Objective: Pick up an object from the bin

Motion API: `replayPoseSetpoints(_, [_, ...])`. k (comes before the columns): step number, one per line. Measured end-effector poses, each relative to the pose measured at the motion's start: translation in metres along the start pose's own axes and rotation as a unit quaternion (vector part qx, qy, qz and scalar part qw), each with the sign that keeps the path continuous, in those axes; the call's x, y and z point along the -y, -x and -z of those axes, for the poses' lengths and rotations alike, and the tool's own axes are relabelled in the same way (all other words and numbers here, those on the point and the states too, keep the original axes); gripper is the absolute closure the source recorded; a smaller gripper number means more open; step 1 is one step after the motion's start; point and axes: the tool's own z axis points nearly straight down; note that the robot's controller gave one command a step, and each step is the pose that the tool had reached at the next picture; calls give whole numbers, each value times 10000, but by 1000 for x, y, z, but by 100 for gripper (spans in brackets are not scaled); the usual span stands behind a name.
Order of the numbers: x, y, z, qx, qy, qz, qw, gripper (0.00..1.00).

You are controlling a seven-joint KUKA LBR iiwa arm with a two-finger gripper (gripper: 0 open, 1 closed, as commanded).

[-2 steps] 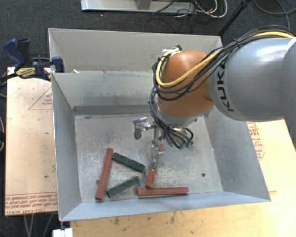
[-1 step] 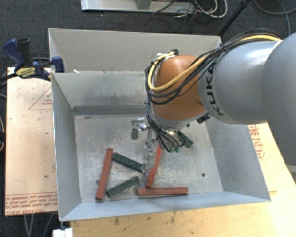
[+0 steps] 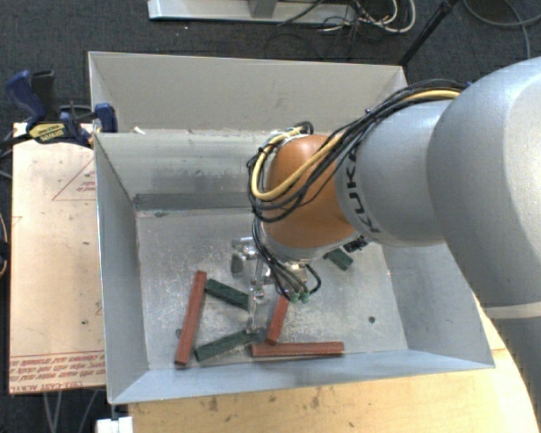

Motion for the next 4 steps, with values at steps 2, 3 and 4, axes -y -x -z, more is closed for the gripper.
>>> replayPoseSetpoints(2, [-6,3,-11,26,5,-648,9979,100])
replayPoseSetpoints(3, [-5,1,-7,-2,-1,-648,9979,100])
replayPoseSetpoints(4, [-5,0,8,-32,-6,-647,9979,100])
